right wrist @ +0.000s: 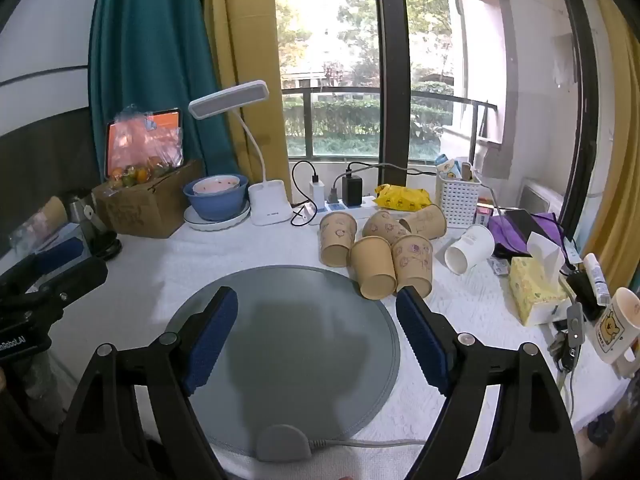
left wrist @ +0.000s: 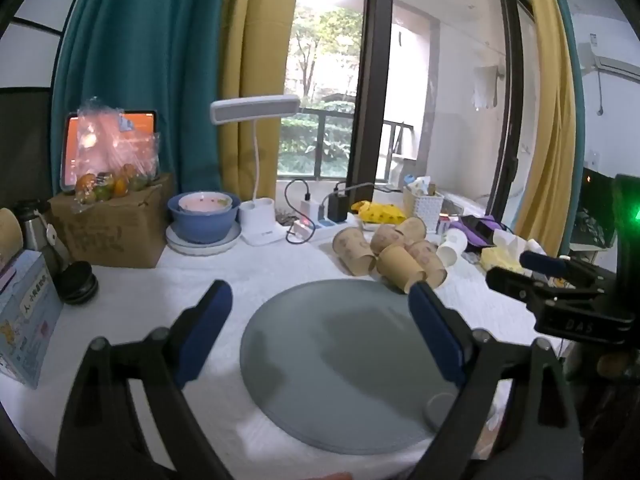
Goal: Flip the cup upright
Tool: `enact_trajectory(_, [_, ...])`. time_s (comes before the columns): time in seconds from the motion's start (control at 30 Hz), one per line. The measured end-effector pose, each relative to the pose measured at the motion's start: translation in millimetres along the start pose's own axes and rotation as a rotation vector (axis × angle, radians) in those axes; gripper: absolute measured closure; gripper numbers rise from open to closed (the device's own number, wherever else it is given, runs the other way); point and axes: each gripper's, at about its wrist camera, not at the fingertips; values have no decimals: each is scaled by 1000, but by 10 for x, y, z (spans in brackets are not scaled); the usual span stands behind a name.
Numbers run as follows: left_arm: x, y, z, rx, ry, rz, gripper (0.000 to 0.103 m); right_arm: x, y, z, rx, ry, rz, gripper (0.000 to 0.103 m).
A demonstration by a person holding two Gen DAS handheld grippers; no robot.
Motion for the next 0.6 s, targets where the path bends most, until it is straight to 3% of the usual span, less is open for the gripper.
enact_trajectory(0.6, [14,-37,67,5,-3,5,12,17,-11,-7,3,1,2,19])
Point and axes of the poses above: each gripper's, at about its wrist camera, not at the fingertips, and x roughly against the way its jaws point, z to its right, y to its underside, and after that the axes turned 14 degrees about y, right-handed
